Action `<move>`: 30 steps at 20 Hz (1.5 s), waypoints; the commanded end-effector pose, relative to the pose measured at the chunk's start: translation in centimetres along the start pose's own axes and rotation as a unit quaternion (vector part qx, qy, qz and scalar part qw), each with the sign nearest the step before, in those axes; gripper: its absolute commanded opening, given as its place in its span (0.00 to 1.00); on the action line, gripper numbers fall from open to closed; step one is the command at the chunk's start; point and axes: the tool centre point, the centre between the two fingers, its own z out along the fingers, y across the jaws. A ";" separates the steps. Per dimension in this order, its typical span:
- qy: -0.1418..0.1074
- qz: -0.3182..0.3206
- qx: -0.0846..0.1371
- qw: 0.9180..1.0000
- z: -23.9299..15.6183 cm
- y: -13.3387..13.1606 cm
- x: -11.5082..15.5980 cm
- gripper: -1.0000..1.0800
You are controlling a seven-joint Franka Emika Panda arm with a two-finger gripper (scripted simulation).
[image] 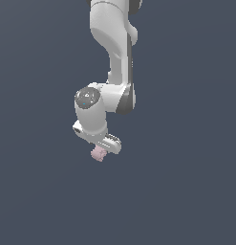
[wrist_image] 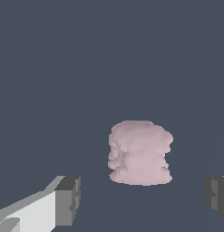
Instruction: Pick up the object and move it to a goal position.
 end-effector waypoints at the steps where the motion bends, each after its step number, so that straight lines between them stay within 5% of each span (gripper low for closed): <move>1: 0.001 0.015 -0.001 1.000 0.5 0.5 0.5 0.96; 22: 0.001 0.020 -0.002 1.000 5.7 0.8 0.6 0.96; 23: 0.001 0.020 -0.002 1.000 5.7 0.8 0.6 0.00; 30: 0.001 0.020 -0.002 1.000 5.7 0.8 0.6 0.00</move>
